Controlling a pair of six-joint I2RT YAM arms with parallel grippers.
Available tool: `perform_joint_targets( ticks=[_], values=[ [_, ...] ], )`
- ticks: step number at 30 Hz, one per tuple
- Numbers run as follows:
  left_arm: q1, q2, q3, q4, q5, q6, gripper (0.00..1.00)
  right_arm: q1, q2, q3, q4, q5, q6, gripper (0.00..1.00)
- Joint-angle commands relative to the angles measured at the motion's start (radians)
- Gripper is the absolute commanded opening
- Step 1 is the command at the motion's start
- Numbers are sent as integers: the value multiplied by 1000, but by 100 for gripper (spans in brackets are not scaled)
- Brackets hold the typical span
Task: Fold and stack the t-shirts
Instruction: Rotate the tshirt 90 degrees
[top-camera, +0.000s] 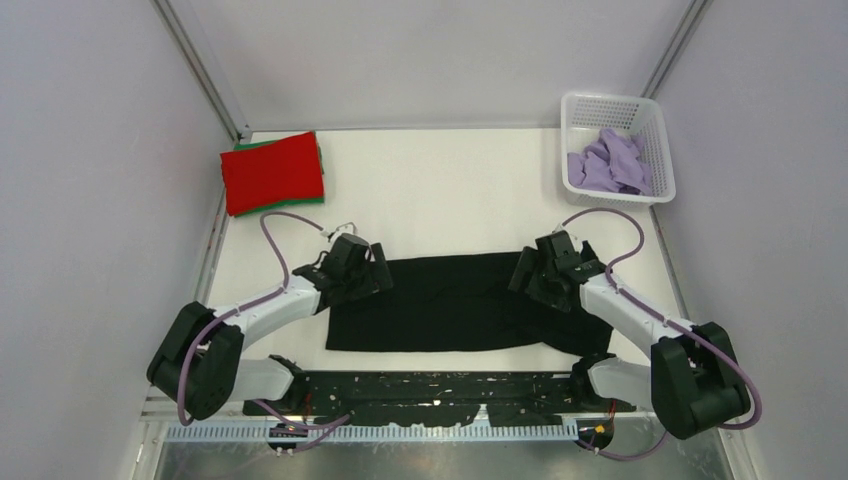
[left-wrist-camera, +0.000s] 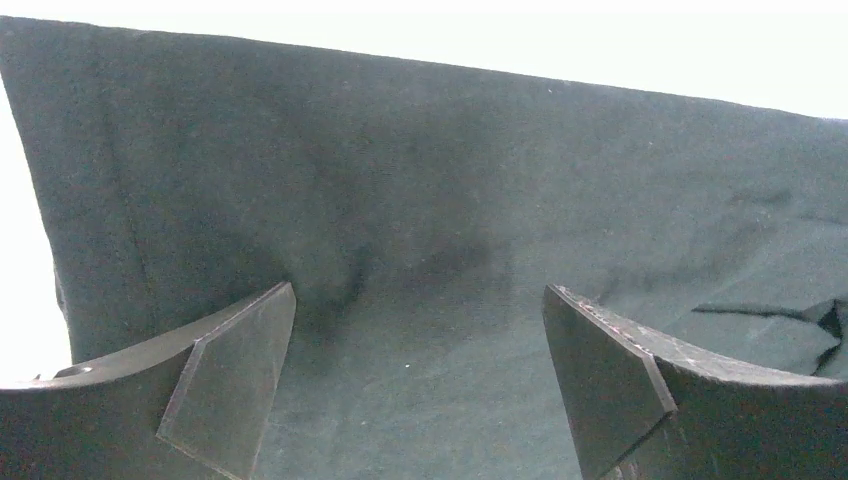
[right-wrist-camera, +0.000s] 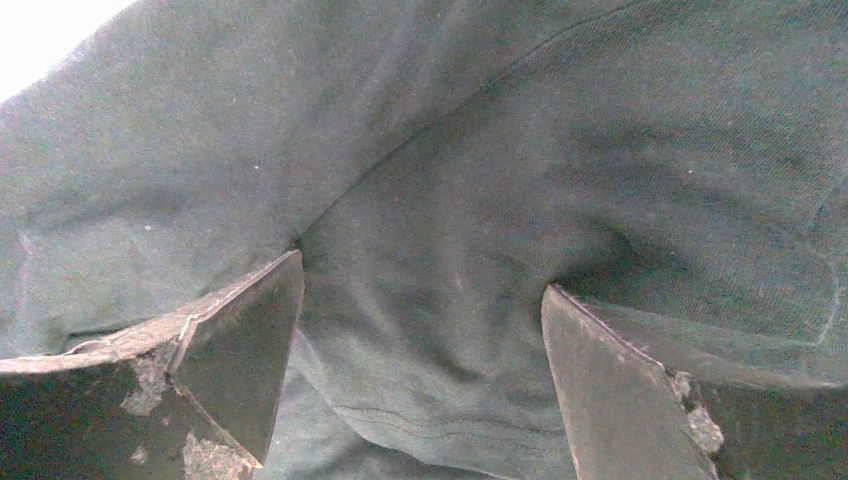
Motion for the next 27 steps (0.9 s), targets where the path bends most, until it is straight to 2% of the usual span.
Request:
perform_joint_targets(
  ticks=[1, 5, 8, 10, 12, 14, 16, 21, 27],
  values=[
    [3, 15, -83, 27, 14, -40, 100, -9, 179, 12, 205, -132, -10, 95],
    [3, -32, -162, 1, 42, -92, 100, -9, 364, 151, 256, -155, -26, 95],
    [1, -135, -222, 2, 70, -136, 100, -9, 521, 293, 260, -160, -44, 96],
    [-5, -206, -247, -1, 101, -153, 100, -9, 624, 432, 224, -151, -76, 95],
    [-24, -263, -261, -1, 115, -178, 100, -9, 729, 664, 157, -141, -122, 95],
    [-51, -286, -263, 0, 114, -200, 100, -9, 836, 779, 89, -148, -159, 96],
    [-80, -269, -249, 7, 126, -213, 99, -8, 933, 985, 36, -198, -169, 96],
    [-183, -142, -170, 45, 183, -229, 99, 1, 1138, 1241, 0, -330, -148, 96],
    [-297, -3, -61, 94, 206, -224, 99, 18, 1345, 1585, -53, -348, -83, 95]
  ],
)
